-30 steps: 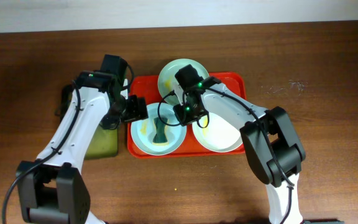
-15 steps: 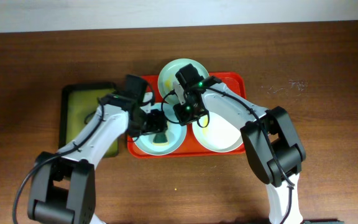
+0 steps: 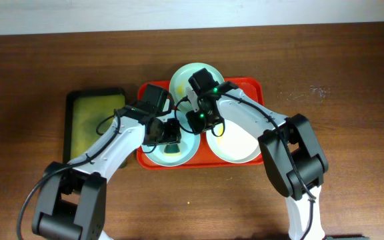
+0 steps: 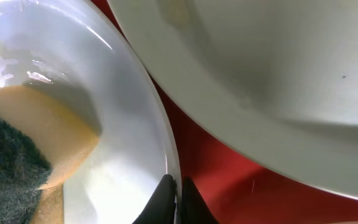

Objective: Clean dirty plates on tray and stack at the side
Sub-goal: 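Hold the plate with the right gripper and scrub it with the left sponge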

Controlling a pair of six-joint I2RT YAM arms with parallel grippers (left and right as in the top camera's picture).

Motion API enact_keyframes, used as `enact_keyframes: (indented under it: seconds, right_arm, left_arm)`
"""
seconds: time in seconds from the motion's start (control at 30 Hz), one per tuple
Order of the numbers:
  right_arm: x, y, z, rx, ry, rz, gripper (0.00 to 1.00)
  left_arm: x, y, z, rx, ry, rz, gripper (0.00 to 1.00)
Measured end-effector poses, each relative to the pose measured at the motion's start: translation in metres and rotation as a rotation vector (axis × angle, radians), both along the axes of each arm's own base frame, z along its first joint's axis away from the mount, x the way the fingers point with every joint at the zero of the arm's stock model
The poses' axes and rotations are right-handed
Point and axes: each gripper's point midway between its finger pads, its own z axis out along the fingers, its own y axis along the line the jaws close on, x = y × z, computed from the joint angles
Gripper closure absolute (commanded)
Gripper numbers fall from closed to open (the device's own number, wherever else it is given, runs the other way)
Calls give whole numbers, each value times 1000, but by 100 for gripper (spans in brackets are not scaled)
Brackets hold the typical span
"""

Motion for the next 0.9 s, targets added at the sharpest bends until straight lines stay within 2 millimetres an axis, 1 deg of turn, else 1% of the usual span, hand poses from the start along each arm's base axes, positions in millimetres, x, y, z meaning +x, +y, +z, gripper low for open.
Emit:
enact_keyframes:
  seconds: [0.03,0.07,0.1,0.2,0.33,0.4,0.43,0.47,0.5,0.53,0.57,0.67,0.73,0.83,0.9]
  right_arm:
    - [0,0,0,0,0,0,96]
    - [0,0,0,1,-1,0,96]
    - [0,0,0,1,-2,0,96]
    - [0,0,0,1,0,-5,96]
    - [0,0,0,2,2,-13,96]
    - [0,0,0,2,3,-15,96]
    - [0,0,0,2,3,-15,96]
    - [0,0,0,2,3,-15,96]
    - [0,0,0,2,4,-17,96]
    - [0,0,0,2,4,-17,96]
    - [1,0,0,1,3,-18,96]
    - [1,0,0,2,4,-19,96]
    - [1,0,0,2,3,-19,96]
    - [1,1,0,6,6,-20,96]
    - [1,1,0,6,6,-21,96]
  left_arm:
    - [-1,0,-2,0,0,0,43]
    - [-2,0,-5,-2,-1,-1,47]
    - [-5,1,-9,-2,6,-1,48]
    - [-1,0,-10,-11,-16,2,47]
    - [3,-2,-11,-17,-30,2,55]
    - [3,-2,-15,-15,-25,2,55]
    - [3,-2,-18,-12,-17,2,57]
    - [2,-2,-22,-8,-8,2,67]
    - [2,-1,-26,-5,2,3,82]
    - [1,-1,-31,-1,11,1,99]
    - [1,-1,-33,1,17,6,100]
    - [2,2,-35,20,13,13,100]
    - [4,8,-36,64,-5,21,100]
    - [12,24,-37,163,-48,49,100]
    - [20,42,-36,262,-88,83,100]
